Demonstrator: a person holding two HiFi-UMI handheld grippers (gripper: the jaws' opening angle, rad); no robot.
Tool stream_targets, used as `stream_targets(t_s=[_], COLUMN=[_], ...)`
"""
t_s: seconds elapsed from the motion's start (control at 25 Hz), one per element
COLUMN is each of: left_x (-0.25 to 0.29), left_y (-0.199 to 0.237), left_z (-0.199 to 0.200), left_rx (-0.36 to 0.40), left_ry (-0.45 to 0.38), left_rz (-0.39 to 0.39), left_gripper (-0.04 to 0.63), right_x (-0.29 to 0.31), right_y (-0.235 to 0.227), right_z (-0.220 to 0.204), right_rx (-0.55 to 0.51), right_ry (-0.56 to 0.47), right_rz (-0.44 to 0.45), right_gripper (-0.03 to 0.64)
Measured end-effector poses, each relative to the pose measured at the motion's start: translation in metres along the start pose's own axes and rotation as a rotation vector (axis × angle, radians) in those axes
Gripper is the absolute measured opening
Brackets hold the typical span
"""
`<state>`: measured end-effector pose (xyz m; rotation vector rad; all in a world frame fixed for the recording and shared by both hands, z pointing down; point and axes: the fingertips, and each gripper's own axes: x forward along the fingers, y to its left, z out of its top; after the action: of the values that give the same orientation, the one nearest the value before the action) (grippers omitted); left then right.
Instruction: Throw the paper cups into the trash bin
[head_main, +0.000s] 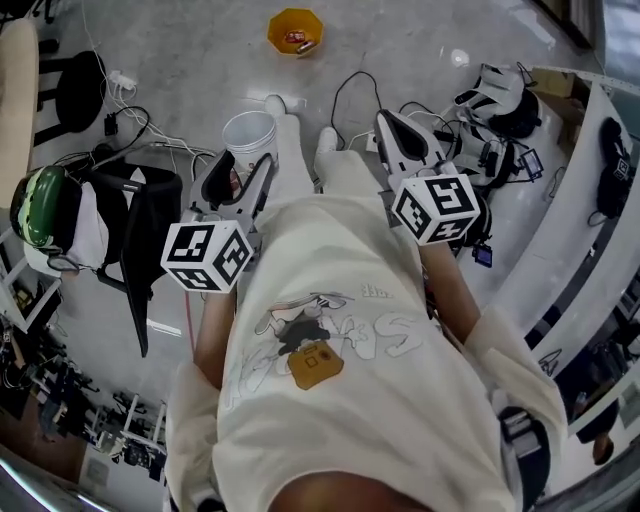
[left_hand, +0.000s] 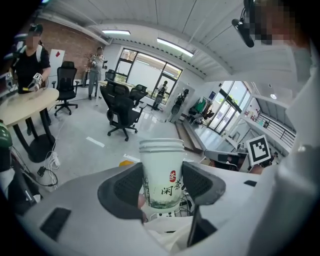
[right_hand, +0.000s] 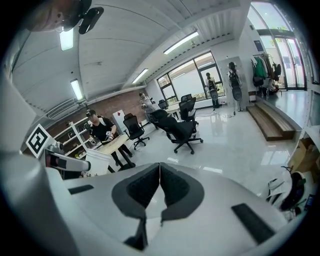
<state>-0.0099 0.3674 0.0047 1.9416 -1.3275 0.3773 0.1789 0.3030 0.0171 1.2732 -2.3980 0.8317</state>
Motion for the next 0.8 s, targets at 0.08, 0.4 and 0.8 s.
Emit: stream_targets(t_s=[0.08, 0.4, 0.8], left_x=[0.010, 0.068, 0.152], left_y=[0.014, 0.072, 0.153], left_z=[0.005, 0.068, 0.118], left_rx=[-0.022, -0.012, -0.058], left_ry=[0.012, 0.045, 0.092], left_rz=[0.001, -0.068, -0.076], left_gripper=[0.258, 0.258, 0.258], right_x=[0.017, 0.095, 0.198], right_y=[0.001, 0.003, -0.005], right_z=[0.005, 0.051, 0.081], right_rx=[-0.001, -0.014, -0.011], right_ry=[0.016, 0.038, 0.095], right_rz=[0.000, -0.042, -0.075], right_gripper=[0.008, 0.008, 0.008])
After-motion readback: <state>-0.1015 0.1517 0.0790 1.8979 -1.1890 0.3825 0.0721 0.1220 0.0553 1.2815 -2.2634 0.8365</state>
